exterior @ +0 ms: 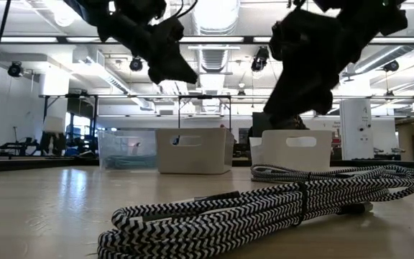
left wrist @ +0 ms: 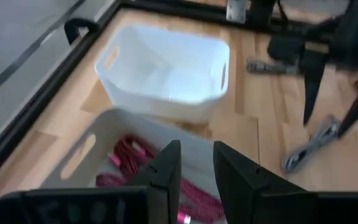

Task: Pick & Place USB Port
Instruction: Put the top left white charger cable into the white bin

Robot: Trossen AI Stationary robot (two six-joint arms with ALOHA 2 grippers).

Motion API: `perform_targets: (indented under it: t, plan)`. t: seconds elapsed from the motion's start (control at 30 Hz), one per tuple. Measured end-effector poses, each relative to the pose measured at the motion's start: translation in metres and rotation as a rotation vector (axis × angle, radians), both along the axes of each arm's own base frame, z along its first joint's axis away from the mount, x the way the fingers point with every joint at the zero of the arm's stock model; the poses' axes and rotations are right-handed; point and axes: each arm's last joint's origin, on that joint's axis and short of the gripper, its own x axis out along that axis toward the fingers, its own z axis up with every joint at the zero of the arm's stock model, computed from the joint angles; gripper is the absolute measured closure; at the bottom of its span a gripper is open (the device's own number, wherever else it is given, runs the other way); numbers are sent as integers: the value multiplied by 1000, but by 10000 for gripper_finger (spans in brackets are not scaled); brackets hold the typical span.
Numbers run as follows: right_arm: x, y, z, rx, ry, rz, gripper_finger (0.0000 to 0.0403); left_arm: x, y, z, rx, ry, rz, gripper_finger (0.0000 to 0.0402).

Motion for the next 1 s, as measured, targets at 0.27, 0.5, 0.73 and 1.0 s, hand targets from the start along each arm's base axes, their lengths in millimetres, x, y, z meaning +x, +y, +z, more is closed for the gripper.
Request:
perform_targets:
  t: [0.27,0.5,0.73,1.0]
  plan:
    - [-4,-1,-7,-10,21,1,236,-8,-5,-37,33,36,-40,312]
    - [-2,-1,-27,-10,92,-19,236,-12,-14,-54,16,-124,-193,312]
    - [1,1,-42,16,144,-25,236,-16,-19,-63,9,-185,-261,312]
    - [5,3,-45,62,142,-1,236,-17,-19,-65,7,-181,-260,312]
